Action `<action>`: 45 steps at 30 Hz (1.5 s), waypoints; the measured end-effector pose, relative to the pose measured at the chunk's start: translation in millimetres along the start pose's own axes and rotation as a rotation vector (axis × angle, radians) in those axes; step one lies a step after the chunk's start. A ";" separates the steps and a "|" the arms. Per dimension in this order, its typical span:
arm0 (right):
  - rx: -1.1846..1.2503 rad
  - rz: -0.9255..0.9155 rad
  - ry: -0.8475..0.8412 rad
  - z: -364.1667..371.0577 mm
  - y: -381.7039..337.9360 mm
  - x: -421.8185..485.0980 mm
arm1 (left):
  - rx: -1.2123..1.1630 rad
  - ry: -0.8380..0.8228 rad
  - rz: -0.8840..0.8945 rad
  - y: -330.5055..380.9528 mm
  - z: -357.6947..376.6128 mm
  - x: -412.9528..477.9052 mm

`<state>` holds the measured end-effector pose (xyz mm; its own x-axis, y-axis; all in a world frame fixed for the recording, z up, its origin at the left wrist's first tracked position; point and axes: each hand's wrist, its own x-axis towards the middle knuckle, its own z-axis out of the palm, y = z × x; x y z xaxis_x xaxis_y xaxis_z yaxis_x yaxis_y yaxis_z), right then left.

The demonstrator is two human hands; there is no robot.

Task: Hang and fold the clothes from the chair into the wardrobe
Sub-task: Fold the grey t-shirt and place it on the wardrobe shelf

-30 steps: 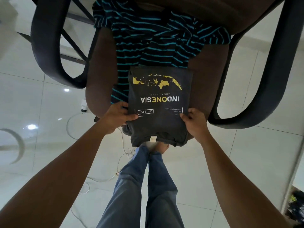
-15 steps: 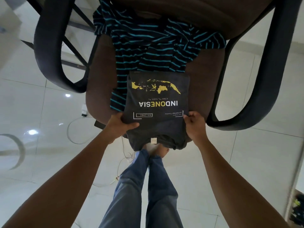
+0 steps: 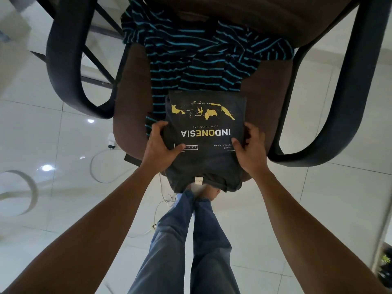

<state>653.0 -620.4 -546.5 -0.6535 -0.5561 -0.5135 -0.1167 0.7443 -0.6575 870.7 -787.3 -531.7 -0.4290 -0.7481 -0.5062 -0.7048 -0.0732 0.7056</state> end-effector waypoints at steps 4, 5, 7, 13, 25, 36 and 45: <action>0.157 0.031 -0.167 4.3 -15.2 9.3 | -0.056 -0.103 -0.036 -1.7 -6.7 15.1; 0.193 0.044 -0.184 3.1 -17.2 11.6 | -0.032 -0.129 -0.037 -2.3 -9.4 18.3; 0.191 0.048 -0.232 -1.6 -18.6 16.1 | 0.006 -0.205 -0.038 -1.5 -13.5 24.2; 0.235 0.033 -0.328 -5.6 -12.3 14.4 | 0.018 -0.129 0.063 12.5 -8.4 32.5; 0.293 0.092 -0.284 0.8 -4.7 -9.2 | 0.081 -0.469 -0.109 29.4 -15.6 38.6; 0.673 0.173 -0.265 -54.3 -75.3 -32.6 | -0.339 -0.242 -0.037 86.8 -57.5 19.7; 0.731 0.053 -0.187 -134.2 -151.4 -92.2 | -0.393 -0.331 0.150 186.1 -109.1 -29.2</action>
<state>630.6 -632.2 -325.7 -0.4989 -0.6286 -0.5966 0.4796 0.3732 -0.7942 813.7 -851.0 -331.5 -0.7090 -0.5256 -0.4702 -0.3844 -0.2709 0.8825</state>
